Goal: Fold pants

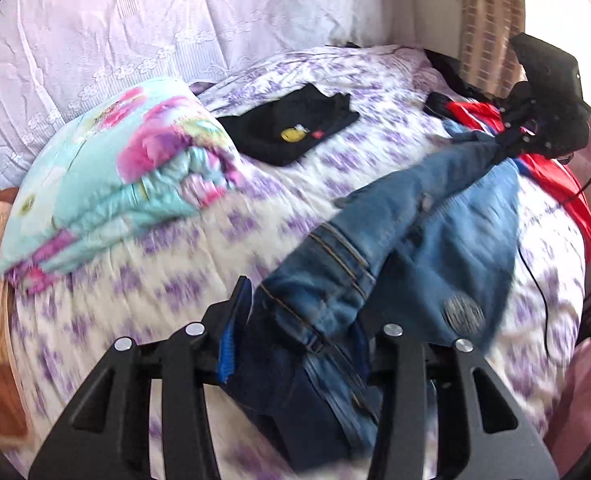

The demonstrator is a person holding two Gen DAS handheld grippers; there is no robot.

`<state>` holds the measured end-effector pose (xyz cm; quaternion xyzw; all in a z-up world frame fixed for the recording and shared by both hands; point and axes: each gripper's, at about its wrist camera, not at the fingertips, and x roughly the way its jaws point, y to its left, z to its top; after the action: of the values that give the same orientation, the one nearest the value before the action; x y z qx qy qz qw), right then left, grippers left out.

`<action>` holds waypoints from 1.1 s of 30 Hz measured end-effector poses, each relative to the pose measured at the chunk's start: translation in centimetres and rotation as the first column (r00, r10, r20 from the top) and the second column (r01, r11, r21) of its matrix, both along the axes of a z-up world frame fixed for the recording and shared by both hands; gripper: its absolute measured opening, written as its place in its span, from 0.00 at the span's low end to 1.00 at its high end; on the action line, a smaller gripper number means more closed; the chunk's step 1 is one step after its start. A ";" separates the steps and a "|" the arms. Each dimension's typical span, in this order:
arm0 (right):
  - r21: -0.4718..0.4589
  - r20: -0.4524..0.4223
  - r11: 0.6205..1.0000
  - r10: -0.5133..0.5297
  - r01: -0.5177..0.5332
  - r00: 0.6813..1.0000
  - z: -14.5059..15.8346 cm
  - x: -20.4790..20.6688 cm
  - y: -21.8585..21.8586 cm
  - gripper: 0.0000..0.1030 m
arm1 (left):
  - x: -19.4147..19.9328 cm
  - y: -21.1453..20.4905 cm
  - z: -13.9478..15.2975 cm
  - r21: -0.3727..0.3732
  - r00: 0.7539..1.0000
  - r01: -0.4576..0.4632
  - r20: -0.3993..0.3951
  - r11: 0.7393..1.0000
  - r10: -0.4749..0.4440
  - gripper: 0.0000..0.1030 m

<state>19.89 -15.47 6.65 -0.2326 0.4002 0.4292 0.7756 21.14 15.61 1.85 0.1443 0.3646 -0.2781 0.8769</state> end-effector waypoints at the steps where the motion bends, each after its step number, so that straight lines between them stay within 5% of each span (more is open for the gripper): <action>1: -0.006 -0.004 1.000 0.004 -0.004 1.000 -1.0 -1.4 0.1 0.06 | -1.6 0.2 -0.8 -0.001 1.000 0.009 0.006 1.000 -0.009 0.42; 7: 0.011 -0.103 0.999 -0.035 0.036 0.994 -8.1 -4.2 0.1 0.06 | -6.1 0.8 -6.9 0.038 0.999 0.001 -0.046 0.999 0.001 0.44; 10: -0.013 -0.165 0.998 -0.067 0.066 0.984 -10.6 -4.5 0.6 0.13 | -7.9 0.9 -7.0 0.067 1.000 -0.011 -0.017 0.998 0.012 0.47; 13: -0.016 -0.179 0.999 -0.049 0.047 0.983 -9.7 -5.4 0.6 0.31 | -9.7 1.7 -5.8 0.114 0.999 -0.033 0.017 0.993 0.031 0.58; 15: 0.091 -0.164 0.995 -0.026 0.042 0.986 -7.3 -5.9 0.4 0.39 | -10.7 2.9 -4.3 0.118 0.997 -0.059 0.046 0.991 0.054 0.60; 19: 0.290 -0.139 0.954 -0.042 0.082 0.989 -4.2 -5.5 1.0 0.52 | -11.0 2.6 0.0 0.014 0.988 -0.106 0.116 0.994 0.103 0.70; 22: 0.255 -0.175 0.952 -0.127 0.169 0.976 -6.3 -3.8 2.8 0.53 | -9.6 0.3 1.8 -0.121 0.987 -0.096 0.120 0.988 0.110 0.78; 25: 0.074 -0.287 0.958 -0.245 0.276 0.926 -11.8 -2.8 3.7 0.56 | -7.0 -3.2 0.2 -0.165 0.993 -0.109 0.031 0.980 0.115 0.79; 28: 0.089 -0.260 0.939 -0.300 0.333 0.918 -10.1 -3.8 1.6 0.57 | -4.2 -5.9 -5.7 -0.016 0.975 -0.162 -0.153 0.987 0.158 0.79; 29: 0.096 -0.235 0.921 -0.347 0.377 0.908 -9.3 -3.8 0.6 0.66 | -4.1 -6.1 -7.3 0.022 0.972 -0.168 -0.165 0.986 0.169 0.80; 31: 0.125 -0.150 0.821 -0.539 0.556 0.829 -6.4 -3.1 -3.2 0.80 | -5.4 -6.2 -7.8 0.019 0.984 -0.152 -0.088 0.988 0.153 0.80; 33: 0.131 -0.069 0.659 -0.739 0.741 0.670 -4.2 -1.4 -7.6 0.85 | -5.6 -6.1 -7.1 0.003 0.985 -0.149 -0.091 0.989 0.148 0.82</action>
<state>18.47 -23.07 2.48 0.0102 0.4306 0.1067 0.8962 15.52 9.48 -5.29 0.1025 0.4134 -0.2188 0.8779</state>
